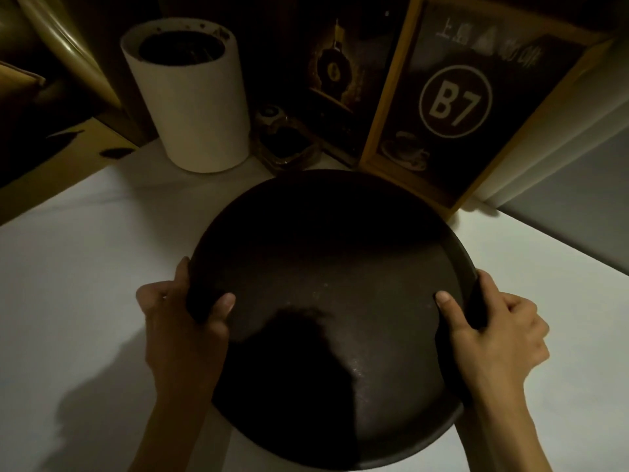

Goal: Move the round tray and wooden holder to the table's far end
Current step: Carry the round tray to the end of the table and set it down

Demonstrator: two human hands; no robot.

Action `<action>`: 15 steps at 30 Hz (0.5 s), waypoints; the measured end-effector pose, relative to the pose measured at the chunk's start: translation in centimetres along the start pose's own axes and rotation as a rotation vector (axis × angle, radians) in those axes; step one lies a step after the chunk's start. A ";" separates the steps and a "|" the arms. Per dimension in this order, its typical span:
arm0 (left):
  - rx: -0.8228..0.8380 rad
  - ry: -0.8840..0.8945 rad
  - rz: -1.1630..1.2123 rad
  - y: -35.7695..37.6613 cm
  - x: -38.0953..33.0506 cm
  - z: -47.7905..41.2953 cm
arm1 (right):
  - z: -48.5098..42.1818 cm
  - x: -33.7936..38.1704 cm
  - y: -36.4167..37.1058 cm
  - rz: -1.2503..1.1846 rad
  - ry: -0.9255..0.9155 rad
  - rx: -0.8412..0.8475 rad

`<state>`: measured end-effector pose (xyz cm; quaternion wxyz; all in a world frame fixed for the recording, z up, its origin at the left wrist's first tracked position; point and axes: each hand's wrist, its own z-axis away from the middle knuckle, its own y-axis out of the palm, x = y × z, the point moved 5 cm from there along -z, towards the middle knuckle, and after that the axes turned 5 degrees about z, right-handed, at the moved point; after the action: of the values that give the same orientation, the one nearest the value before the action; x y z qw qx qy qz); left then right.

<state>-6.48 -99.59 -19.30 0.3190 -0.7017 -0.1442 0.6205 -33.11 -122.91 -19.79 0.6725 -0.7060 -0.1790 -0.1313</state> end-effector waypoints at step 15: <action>-0.058 0.218 -0.048 -0.3 -0.7 0.1 | 0.1 0.8 0.0 0.019 -0.053 -0.023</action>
<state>-6.62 -99.74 -18.59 0.3271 -0.7702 -0.1435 0.5284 -32.46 -122.78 -19.43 0.6604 -0.7188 -0.1886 -0.1082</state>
